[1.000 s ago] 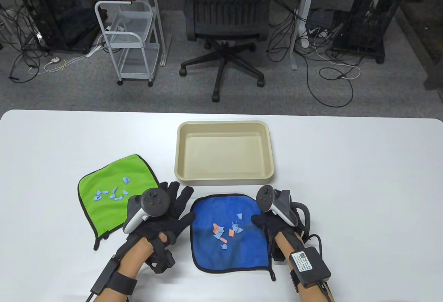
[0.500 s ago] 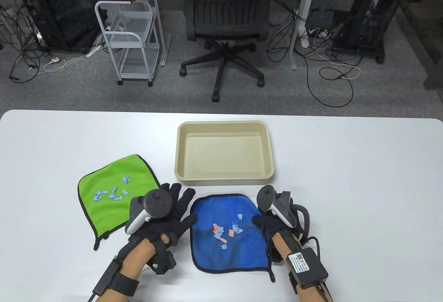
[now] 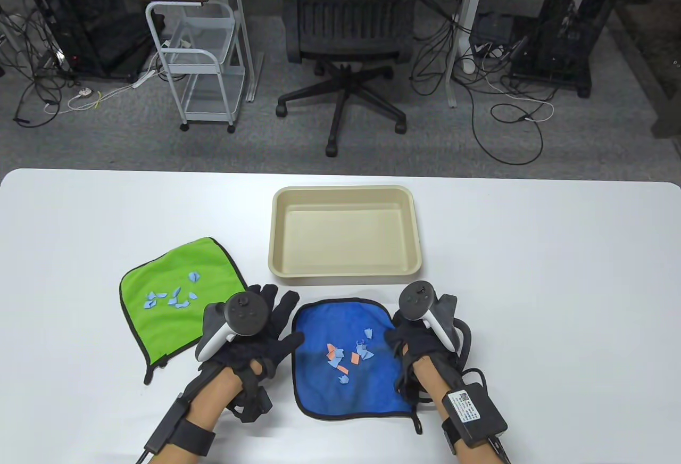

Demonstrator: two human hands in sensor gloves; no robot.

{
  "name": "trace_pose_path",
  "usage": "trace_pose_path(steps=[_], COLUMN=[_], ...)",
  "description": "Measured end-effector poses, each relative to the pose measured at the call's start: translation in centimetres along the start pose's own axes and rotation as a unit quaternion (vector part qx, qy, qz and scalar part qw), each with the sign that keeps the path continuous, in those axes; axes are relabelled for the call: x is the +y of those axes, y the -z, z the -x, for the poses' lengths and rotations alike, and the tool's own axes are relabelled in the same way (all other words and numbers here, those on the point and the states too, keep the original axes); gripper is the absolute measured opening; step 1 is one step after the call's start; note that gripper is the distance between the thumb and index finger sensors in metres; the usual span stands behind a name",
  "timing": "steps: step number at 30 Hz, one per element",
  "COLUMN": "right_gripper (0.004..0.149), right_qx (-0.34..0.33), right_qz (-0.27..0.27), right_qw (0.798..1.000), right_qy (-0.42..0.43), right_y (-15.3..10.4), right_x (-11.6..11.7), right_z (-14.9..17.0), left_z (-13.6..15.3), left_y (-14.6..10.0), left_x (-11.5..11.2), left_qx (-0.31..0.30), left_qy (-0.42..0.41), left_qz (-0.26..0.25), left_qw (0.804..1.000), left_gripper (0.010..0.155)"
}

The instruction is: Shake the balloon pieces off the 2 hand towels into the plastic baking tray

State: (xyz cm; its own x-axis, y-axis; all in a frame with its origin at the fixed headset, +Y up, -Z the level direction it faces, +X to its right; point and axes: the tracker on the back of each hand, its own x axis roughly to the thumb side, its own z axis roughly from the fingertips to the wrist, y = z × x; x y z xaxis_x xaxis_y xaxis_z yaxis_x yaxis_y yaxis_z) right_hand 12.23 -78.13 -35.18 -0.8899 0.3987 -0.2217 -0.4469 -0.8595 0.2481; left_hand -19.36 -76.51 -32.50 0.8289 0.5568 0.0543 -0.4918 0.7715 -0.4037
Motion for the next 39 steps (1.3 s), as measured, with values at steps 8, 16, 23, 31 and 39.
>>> trace_pose_path(steps=[8,16,23,31,39], right_gripper=[0.044,0.044,0.044,0.043,0.043], right_qx=[-0.032,-0.043,-0.044,-0.043,-0.041], right_qz=[0.020,0.011,0.002,0.001,-0.001], right_qw=[0.999,0.998,0.998,0.998,0.999], right_qy=[0.039,0.042,0.038,0.034,0.033], right_y=[-0.9,-0.8,-0.8,-0.8,-0.8], right_x=[-1.2,-1.2,-1.1,-1.2,-1.1], right_z=[-0.8,-0.6,-0.5,-0.5,-0.3], left_z=[0.4,0.0,-0.2,-0.3,-0.4], left_y=[0.5,1.5,2.9,3.7,4.1], left_x=[-0.8,-2.3,-3.8,-3.9,-3.6], left_qx=[0.073,0.113,0.156,0.187,0.208], left_qy=[0.026,0.087,0.137,0.118,0.096], left_qz=[0.005,0.008,-0.017,-0.016,-0.009], left_qw=[0.997,0.990,0.978,0.975,0.973], left_gripper=[0.090,0.100,0.097,0.086,0.065])
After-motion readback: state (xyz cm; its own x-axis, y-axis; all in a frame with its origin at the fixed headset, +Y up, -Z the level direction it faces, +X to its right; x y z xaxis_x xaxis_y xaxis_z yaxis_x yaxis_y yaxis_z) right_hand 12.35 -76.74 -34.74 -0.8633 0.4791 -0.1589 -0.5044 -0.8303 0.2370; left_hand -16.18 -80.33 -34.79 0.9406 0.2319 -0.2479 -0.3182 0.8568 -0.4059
